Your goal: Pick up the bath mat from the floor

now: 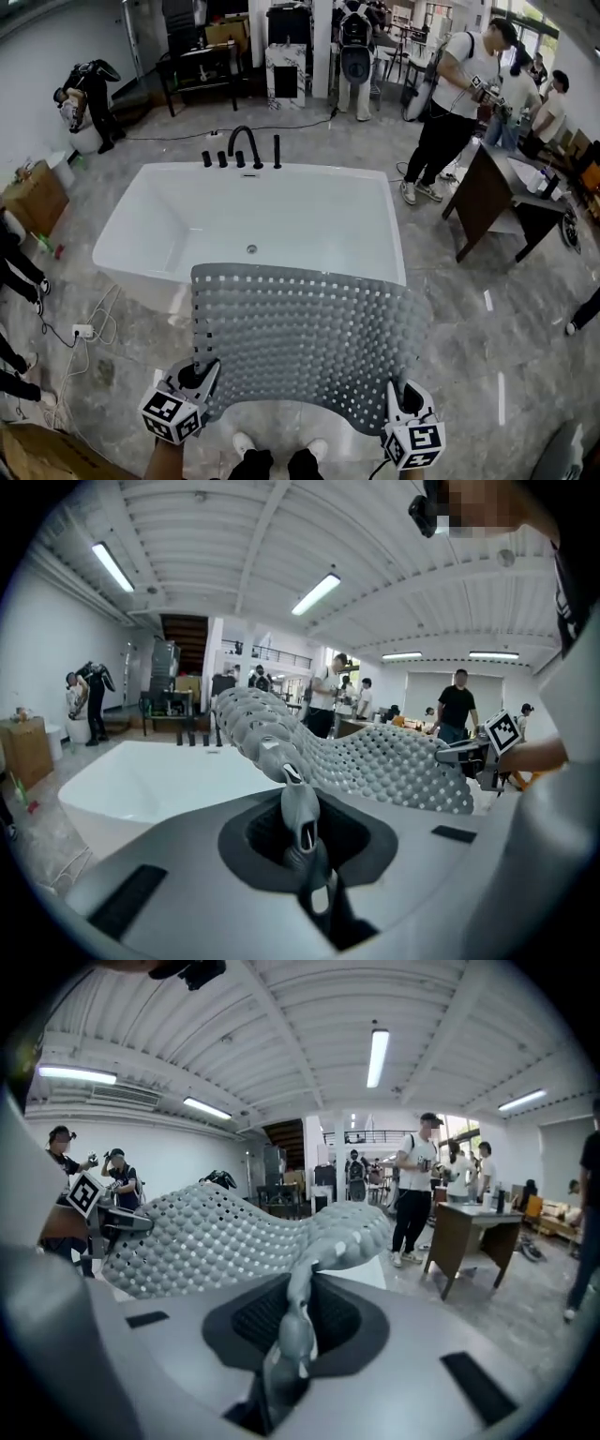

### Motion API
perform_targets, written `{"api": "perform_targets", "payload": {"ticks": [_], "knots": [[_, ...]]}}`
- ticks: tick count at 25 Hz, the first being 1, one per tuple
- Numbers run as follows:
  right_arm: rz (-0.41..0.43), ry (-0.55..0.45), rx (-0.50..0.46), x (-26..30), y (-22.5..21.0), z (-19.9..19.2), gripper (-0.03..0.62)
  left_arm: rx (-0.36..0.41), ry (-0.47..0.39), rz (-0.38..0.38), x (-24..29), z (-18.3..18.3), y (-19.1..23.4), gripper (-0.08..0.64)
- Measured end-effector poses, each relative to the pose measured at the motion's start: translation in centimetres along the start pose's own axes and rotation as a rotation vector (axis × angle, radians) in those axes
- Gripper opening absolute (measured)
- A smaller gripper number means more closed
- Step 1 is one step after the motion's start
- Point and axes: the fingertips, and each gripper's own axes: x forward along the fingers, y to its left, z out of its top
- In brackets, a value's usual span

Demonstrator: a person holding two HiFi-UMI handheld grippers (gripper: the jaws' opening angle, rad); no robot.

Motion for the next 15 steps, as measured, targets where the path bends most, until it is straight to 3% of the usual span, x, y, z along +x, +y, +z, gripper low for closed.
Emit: {"api": "perform_targets", "payload": {"ticks": [7,15], "knots": [[-0.023,-0.139,-0.003,-4.2,1.2,8.7,0.069,0.041,-0.124,0.040,-4.3,8.5,0.0,0.038],[-0.052,-0.225,-0.005,-6.1,3.1,11.8,0.067,0.086,-0.225,0.039,-6.6,12.4,-0.4,0.038]]}}
